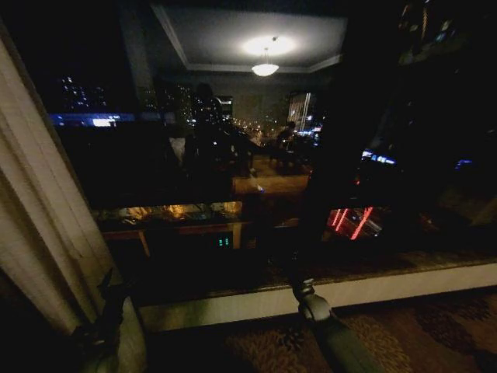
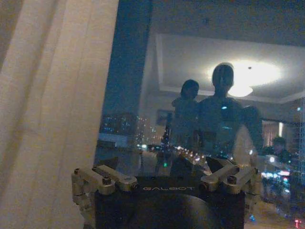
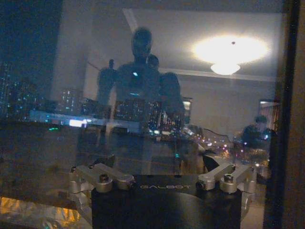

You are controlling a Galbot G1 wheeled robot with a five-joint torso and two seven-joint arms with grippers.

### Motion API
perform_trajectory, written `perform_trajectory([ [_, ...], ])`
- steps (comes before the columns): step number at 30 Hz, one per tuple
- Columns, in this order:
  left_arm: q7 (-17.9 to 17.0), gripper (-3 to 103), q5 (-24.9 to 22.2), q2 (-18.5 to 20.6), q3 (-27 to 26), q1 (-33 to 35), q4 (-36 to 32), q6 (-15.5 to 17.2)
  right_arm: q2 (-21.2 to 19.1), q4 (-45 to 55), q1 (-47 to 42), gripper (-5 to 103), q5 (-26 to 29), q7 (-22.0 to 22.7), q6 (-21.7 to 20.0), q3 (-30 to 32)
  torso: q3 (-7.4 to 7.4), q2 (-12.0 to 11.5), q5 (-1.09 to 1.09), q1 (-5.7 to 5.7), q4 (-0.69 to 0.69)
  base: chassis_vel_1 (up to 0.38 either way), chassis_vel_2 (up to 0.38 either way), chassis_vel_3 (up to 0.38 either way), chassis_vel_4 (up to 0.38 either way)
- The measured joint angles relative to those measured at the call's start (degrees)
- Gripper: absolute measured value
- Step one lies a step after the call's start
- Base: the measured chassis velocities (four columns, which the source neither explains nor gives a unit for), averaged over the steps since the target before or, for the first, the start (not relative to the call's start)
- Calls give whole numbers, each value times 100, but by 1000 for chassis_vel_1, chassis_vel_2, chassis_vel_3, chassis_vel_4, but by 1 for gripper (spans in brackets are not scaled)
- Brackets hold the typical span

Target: Open the curtains by pulling them apart, changing their state from closed to fully open.

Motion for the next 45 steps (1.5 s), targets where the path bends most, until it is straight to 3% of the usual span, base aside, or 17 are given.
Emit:
perform_trajectory([
  [11,-7,100,1,0,1,0,0,-1,0,0,0,100,0,0,0,1,0,0,1,1,-1,-194,-191,206,189],
  [45,-4,100,2,0,0,0,-1,0,0,0,0,100,0,0,0,1,0,0,2,0,0,-347,-340,344,352],
])
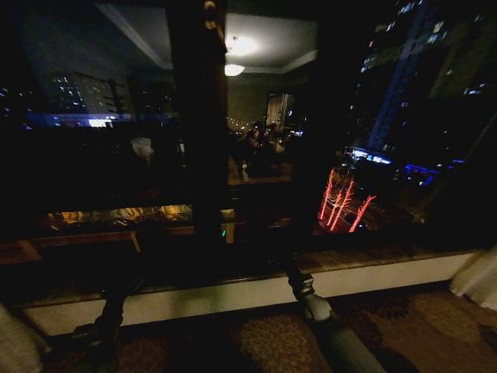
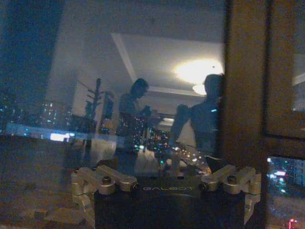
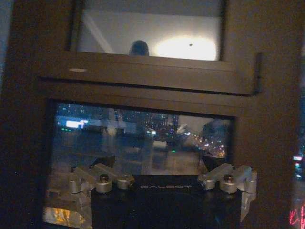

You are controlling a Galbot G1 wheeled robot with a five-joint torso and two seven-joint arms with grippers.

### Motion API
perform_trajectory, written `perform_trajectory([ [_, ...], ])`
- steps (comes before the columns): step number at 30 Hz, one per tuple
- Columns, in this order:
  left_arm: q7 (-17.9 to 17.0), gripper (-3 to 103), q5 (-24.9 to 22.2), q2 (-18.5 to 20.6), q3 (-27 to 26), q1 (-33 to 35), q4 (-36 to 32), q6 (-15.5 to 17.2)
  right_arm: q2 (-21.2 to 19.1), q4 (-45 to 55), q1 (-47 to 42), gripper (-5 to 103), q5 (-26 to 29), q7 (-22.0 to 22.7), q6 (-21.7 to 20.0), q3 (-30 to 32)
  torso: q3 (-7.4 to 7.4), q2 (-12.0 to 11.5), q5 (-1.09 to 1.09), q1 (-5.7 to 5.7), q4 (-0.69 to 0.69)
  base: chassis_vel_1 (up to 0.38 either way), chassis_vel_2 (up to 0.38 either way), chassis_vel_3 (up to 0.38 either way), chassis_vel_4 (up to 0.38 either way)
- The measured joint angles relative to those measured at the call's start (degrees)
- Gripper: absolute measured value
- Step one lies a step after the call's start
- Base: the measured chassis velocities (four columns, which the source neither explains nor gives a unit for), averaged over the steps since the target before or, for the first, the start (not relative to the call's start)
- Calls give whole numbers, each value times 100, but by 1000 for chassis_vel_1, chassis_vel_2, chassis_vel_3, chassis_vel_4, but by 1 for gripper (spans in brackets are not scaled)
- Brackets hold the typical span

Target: Open the curtains by pulling them apart, changing their state from closed to fully open.

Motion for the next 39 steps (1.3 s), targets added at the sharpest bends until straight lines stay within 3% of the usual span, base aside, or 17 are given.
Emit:
perform_trajectory([
  [25,1,100,0,0,0,0,0,0,0,0,0,100,0,0,0,0,0,0,-1,0,0,-348,-354,349,346],
  [39,-2,100,1,1,-5,0,0,1,2,0,0,100,0,0,0,-2,0,0,-3,0,4,-56,-70,80,64],
])
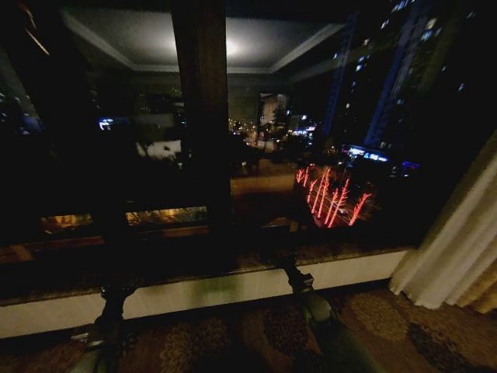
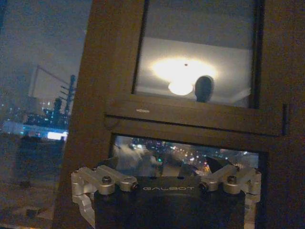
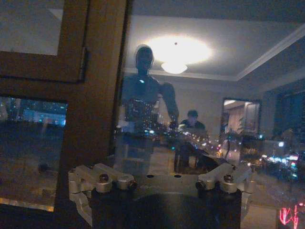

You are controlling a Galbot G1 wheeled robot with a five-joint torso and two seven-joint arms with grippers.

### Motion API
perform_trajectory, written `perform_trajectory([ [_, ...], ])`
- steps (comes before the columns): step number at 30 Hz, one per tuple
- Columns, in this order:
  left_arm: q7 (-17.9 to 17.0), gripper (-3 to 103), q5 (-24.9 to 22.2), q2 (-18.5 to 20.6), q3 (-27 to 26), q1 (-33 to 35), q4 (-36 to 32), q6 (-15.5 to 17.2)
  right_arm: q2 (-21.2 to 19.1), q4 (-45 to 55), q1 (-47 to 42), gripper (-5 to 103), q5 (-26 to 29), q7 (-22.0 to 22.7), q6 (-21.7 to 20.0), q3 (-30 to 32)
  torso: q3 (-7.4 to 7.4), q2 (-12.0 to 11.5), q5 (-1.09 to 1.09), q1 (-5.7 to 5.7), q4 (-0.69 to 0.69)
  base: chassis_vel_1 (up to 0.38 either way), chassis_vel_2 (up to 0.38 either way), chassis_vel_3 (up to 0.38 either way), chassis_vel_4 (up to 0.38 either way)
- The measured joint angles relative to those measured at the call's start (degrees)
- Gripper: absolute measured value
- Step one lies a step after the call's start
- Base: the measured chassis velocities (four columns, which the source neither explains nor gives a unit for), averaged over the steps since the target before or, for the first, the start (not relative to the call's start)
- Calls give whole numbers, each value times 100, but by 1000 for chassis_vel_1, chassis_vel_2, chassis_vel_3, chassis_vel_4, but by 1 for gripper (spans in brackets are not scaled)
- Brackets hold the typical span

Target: Open the curtains by pulling them apart, changing their state from closed to fully open.

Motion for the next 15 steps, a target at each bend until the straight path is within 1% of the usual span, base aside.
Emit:
perform_trajectory([
  [2,-1,100,0,0,0,0,0,0,0,0,0,100,0,0,0,0,0,0,1,0,0,56,45,-56,-71],
  [5,-1,100,0,0,1,0,0,0,-1,0,0,100,0,0,0,1,0,0,0,0,-3,-1,15,-19,-24],
  [7,-1,100,0,-1,2,0,0,0,-2,0,0,100,0,0,0,1,0,0,4,0,-3,0,0,0,0],
  [10,0,100,0,-1,3,0,0,0,-2,0,0,100,0,0,0,2,1,0,2,1,-4,-5,-62,3,59],
  [15,0,100,0,-1,4,0,0,0,-2,0,0,100,0,0,0,1,1,0,0,1,-3,16,-125,-16,141],
])
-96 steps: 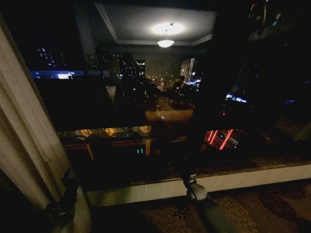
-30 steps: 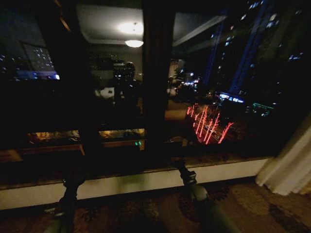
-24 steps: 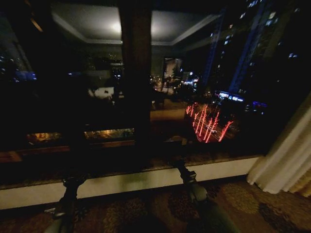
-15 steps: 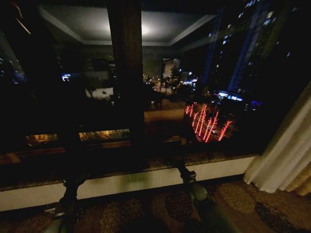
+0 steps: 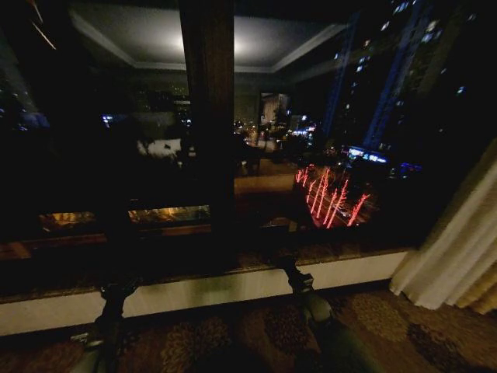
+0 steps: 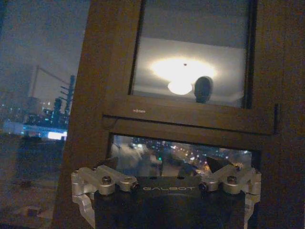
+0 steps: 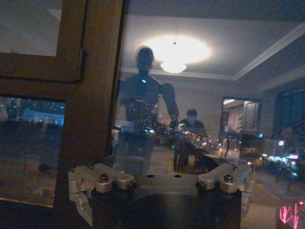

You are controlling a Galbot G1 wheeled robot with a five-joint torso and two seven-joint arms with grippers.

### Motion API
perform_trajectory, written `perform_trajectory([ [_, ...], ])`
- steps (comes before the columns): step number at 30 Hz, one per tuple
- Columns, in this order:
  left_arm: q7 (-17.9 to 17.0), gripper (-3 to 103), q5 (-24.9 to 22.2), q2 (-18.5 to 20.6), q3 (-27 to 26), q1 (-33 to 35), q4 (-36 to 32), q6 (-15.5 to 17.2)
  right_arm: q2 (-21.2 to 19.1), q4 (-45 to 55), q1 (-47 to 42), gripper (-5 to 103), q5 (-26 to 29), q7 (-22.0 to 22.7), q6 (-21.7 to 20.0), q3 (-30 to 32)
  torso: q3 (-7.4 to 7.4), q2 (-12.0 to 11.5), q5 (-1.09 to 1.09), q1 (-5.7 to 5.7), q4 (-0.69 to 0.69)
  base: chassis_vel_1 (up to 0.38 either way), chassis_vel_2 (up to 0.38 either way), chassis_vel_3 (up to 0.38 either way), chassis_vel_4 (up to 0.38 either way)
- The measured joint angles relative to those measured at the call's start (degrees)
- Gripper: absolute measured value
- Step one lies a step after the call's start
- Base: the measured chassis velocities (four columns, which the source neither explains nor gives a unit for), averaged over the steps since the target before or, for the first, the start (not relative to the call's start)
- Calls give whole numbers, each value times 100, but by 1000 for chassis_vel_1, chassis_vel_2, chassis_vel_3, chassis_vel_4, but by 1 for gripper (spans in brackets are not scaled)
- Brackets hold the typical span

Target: Open the curtains by pulling them apart, changing their state from closed to fully open.

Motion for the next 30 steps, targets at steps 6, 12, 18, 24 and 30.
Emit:
perform_trajectory([
  [6,1,100,0,0,2,0,0,0,0,0,0,100,0,0,0,1,0,0,1,0,-1,75,-231,-79,250],
  [12,2,100,0,0,2,0,0,0,-1,0,0,100,0,0,0,1,-1,1,3,-2,-2,137,-338,-155,356],
  [18,2,100,0,0,1,2,0,0,-1,0,0,100,0,0,0,1,-1,2,0,-3,-1,251,-393,-239,392],
  [24,2,100,0,-1,1,1,0,0,0,0,0,100,0,0,0,1,1,0,-4,1,1,302,-399,-295,406],
  [30,2,100,0,-1,-1,3,1,0,-1,0,-2,100,0,0,0,1,-3,5,0,-7,0,177,-278,-188,271],
])
